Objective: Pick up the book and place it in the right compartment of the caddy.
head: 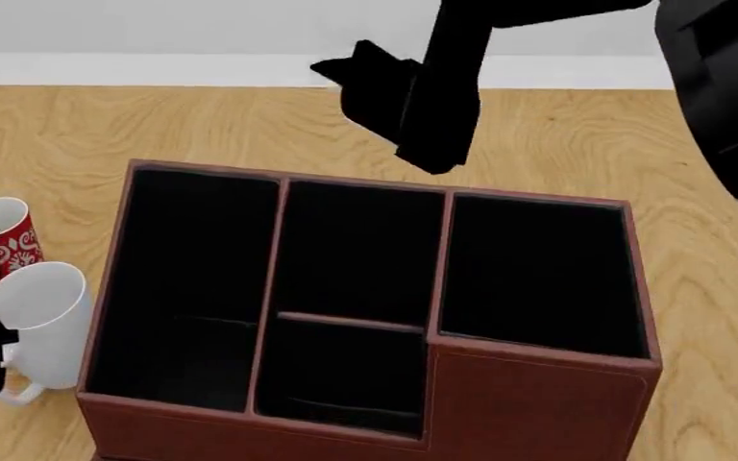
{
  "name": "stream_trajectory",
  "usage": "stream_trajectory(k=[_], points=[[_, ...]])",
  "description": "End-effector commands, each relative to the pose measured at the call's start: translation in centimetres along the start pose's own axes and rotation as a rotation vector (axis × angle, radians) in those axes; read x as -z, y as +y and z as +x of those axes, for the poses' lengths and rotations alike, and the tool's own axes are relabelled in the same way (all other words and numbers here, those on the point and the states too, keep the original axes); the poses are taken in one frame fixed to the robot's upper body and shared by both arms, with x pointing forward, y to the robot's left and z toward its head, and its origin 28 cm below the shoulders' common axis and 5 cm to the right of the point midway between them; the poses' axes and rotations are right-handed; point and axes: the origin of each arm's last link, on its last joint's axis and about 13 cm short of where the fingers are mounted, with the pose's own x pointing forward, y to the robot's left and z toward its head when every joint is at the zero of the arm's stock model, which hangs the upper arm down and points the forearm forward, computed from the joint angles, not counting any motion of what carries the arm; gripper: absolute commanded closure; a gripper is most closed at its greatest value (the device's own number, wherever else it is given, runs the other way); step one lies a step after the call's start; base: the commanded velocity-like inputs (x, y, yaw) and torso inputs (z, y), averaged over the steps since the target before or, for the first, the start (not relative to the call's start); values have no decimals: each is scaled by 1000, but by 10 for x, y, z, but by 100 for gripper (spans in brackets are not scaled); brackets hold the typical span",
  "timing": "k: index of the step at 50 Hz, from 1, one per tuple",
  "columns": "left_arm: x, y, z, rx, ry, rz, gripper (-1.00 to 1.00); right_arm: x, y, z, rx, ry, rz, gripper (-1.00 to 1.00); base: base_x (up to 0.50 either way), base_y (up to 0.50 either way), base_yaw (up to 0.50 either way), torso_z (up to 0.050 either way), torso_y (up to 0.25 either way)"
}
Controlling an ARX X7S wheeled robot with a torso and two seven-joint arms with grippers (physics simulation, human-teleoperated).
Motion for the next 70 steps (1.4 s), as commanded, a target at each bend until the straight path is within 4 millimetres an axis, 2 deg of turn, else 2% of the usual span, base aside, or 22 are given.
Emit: stream_trajectory(k=[1, 11, 16, 32, 51, 70], points=[[0, 1, 0, -18, -8, 10, -100, -10, -9, -8, -254, 185, -72, -100, 0, 0, 0, 0, 0], [0, 2, 1, -33, -6, 22, -100, -16, 5, -5, -426, 222, -156, -100, 0, 0, 0, 0, 0], [1, 2, 1, -30, -7, 34, -100, -17, 12, 0, -456, 202, -225, -100, 0, 0, 0, 0, 0], [1, 2, 1, -32, -5, 36, -100, -18, 29, 35, -556, 159, -330, -100, 0, 0, 0, 0, 0], [1, 2, 1, -38, -2, 35, -100, 6, 52, 69, -669, 171, -314, -100, 0, 0, 0, 0, 0], [3, 3, 2, -51, 9, 36, -100, 39, 79, 80, -757, 190, -241, -100, 0, 0, 0, 0, 0]])
